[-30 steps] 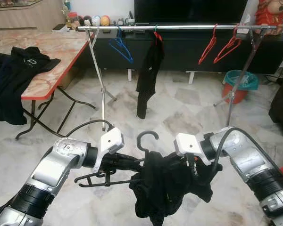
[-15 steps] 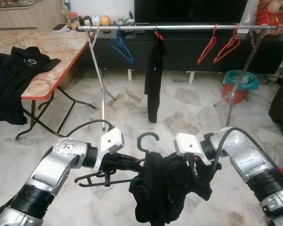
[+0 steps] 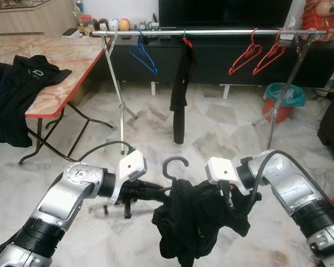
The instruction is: Hang hanger
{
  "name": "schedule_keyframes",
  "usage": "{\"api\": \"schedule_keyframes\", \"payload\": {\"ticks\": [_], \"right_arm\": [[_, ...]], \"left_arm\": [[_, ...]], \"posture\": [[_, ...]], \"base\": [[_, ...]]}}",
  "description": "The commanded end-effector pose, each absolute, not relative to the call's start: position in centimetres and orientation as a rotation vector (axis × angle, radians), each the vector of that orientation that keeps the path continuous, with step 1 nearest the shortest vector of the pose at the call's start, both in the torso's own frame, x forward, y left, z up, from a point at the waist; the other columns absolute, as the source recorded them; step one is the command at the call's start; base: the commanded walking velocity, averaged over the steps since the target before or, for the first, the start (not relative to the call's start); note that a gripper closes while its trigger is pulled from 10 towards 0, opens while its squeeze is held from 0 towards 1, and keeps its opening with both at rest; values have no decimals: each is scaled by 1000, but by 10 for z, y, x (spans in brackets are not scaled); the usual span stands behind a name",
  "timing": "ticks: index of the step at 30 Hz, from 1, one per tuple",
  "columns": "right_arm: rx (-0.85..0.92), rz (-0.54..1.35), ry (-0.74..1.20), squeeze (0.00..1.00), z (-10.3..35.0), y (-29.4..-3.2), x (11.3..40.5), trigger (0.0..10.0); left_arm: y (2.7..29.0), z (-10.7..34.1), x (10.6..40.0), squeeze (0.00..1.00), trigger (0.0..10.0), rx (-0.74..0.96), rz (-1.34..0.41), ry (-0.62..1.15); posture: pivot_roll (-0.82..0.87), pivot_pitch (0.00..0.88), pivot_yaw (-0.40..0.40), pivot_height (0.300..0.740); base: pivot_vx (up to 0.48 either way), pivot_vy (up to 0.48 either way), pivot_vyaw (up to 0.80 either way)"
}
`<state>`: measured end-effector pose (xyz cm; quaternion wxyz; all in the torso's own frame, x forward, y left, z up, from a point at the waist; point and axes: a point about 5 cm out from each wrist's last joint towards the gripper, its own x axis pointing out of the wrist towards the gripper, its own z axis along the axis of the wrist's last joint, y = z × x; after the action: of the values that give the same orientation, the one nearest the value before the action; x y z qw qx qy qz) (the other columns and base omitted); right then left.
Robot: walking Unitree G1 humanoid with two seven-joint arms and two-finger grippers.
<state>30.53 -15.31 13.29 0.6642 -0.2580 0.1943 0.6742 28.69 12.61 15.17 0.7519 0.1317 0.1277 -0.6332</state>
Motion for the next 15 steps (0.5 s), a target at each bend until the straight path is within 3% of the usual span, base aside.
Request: {"api": "schedule_keyframes", "payload": {"ticks": [1, 15], "right_arm": [[-600, 1570, 429, 0, 132, -144, 302, 0], [-622, 1541, 460, 0, 124, -147, 304, 0]], "left_arm": [[128, 169, 294, 1000, 10000, 311, -1341, 186], [143, 174, 280, 1000, 10000, 300, -1444, 244]], "posture": [[-43, 0, 10, 719], [-26, 0, 11, 719]], "base": [[0, 0, 0], [0, 0, 0]]}}
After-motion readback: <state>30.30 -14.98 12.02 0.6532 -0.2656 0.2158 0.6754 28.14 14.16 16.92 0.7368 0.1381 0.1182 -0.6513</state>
